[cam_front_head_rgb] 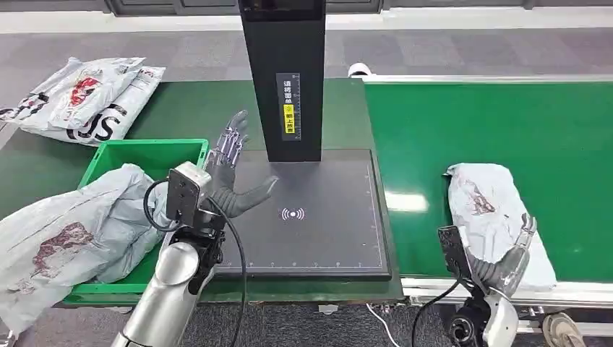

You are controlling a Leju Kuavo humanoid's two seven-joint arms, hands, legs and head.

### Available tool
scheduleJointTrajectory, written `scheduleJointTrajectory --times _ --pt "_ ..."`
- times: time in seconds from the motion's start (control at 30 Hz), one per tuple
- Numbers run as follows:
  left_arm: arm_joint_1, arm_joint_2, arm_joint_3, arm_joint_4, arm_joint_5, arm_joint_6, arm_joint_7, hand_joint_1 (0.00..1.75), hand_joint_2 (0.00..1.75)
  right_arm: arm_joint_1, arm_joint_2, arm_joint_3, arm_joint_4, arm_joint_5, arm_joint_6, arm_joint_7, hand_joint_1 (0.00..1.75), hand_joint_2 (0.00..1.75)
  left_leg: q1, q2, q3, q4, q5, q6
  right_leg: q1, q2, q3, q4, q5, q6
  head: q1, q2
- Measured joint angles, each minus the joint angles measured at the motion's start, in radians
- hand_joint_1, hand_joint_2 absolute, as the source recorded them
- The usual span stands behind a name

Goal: Moved the parcel from conveyor to table for the left to box.

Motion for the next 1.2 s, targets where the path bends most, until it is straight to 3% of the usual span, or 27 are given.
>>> scheduleJointTrajectory --times 0.5,0.87,0.93,1.2 --pt "0.031 -0.014 0.0 -0.035 -0.04 -0.018 -0.019 0.0 1.75 -0.119 -0.056 -0.124 0.368 0.096 -0.006 0.067 0.0 1.75 0.0 0.0 0.0 0.0 0.0 0.0 -0.001 0.0 0.0 0.0 0.0 0.0 0.0 0.0" --pt "0.034 -0.014 0.0 -0.038 -0.053 -0.027 -0.022 0.0 1.75 -0.206 -0.093 -0.177 0.574 0.062 -0.028 0.013 0.0 1.75 0.0 0.0 0.0 0.0 0.0 0.001 -0.001 0.0 0.0 0.0 0.0 0.0 0.0 0.0" --pt "0.034 -0.014 0.0 -0.037 -0.053 -0.028 -0.024 0.0 1.75 -0.214 -0.097 -0.18 0.593 0.054 -0.028 0.01 1.75 1.75 0.0 0.0 0.0 0.0 0.0 0.001 -0.001 0.0 0.0 0.0 0.0 0.0 0.0 0.0" --pt "0.034 -0.014 0.0 -0.037 -0.055 -0.029 -0.031 0.0 1.75 -0.25 -0.1 -0.194 0.658 0.035 -0.021 -0.028 1.75 1.75 0.0 0.0 0.0 0.0 0.0 0.001 -0.001 0.0 0.0 0.0 0.0 0.0 0.0 0.0"
